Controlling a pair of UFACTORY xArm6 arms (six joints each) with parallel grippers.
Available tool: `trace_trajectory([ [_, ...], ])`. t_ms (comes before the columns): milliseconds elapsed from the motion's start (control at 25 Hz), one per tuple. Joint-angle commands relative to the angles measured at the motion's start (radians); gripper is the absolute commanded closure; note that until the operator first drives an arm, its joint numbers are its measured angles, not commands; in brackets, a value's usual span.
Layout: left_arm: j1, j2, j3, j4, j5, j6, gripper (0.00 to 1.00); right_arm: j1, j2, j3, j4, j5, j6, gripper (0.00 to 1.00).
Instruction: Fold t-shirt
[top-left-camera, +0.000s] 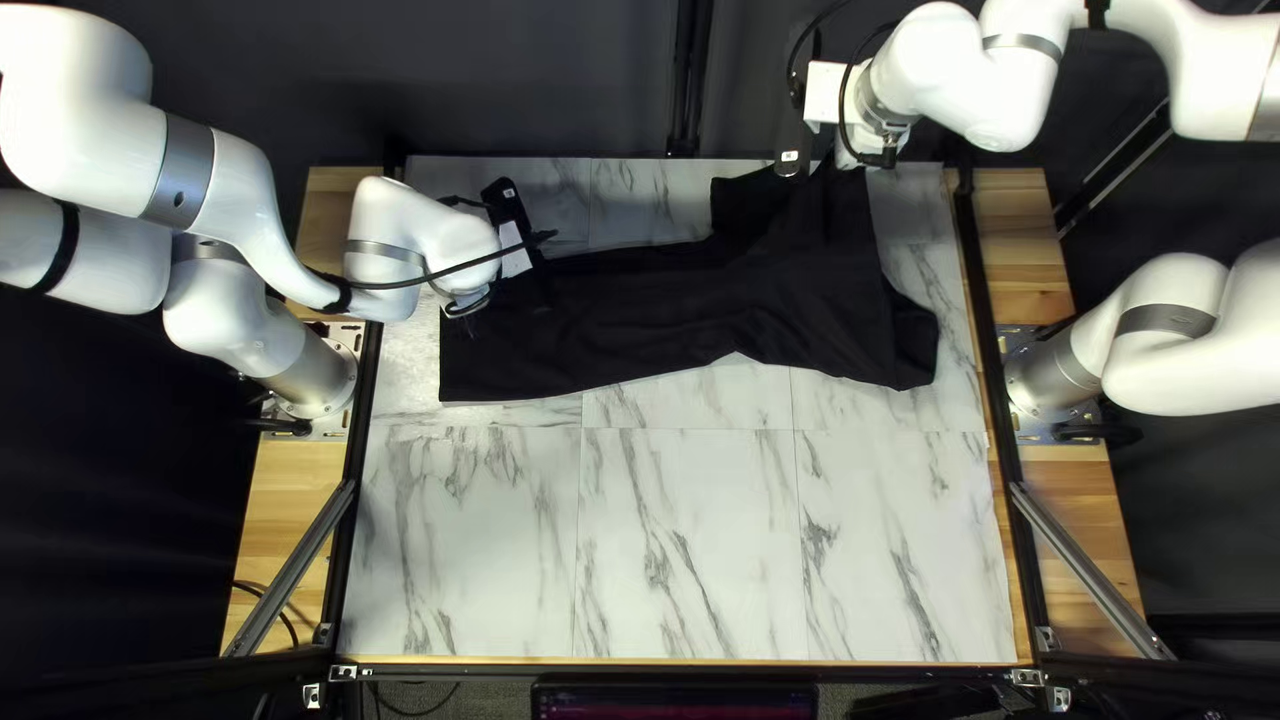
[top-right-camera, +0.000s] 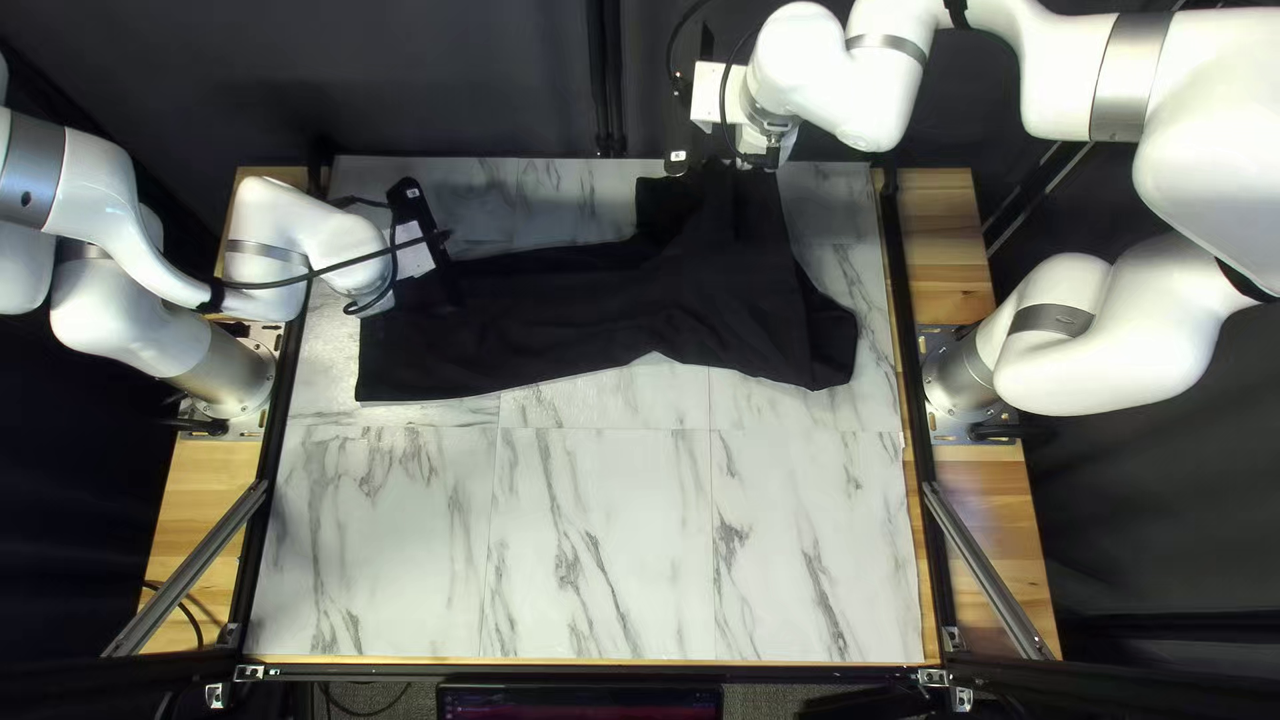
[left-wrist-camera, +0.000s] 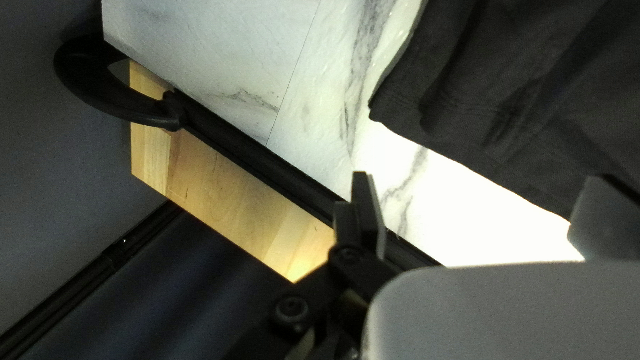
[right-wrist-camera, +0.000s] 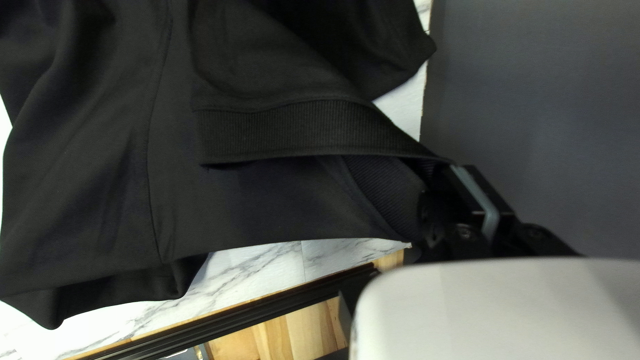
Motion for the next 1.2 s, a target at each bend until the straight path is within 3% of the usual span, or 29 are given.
trace_trajectory([
  [40,0.000,-0.006,0.005,-0.001,-0.001,0.004,0.01,-0.019,0.021,-0.014,-0.022,-0.032,0.005,1.00],
  [480,-0.011,-0.019,0.017,-0.004,0.007,-0.005,0.01,-0.025,0.087,-0.114,-0.063,-0.005,0.011,1.00],
  [1000,-0.034,-0.025,0.042,-0.013,-0.002,-0.037,0.01,-0.078,0.223,-0.137,-0.107,-0.108,0.015,1.00],
  [1040,-0.036,-0.027,0.044,-0.015,-0.003,-0.038,0.01,-0.076,0.232,-0.143,-0.113,-0.108,0.024,0.94],
  [1080,-0.037,-0.028,0.045,-0.015,-0.003,-0.040,0.01,-0.074,0.236,-0.145,-0.117,-0.107,0.031,0.35],
  [1120,-0.040,-0.028,0.045,-0.016,-0.003,-0.042,0.01,-0.070,0.240,-0.146,-0.123,-0.105,0.044,0.00],
  [1200,-0.046,-0.027,0.045,-0.018,-0.003,-0.046,0.01,-0.061,0.237,-0.147,-0.131,-0.094,0.065,0.00],
])
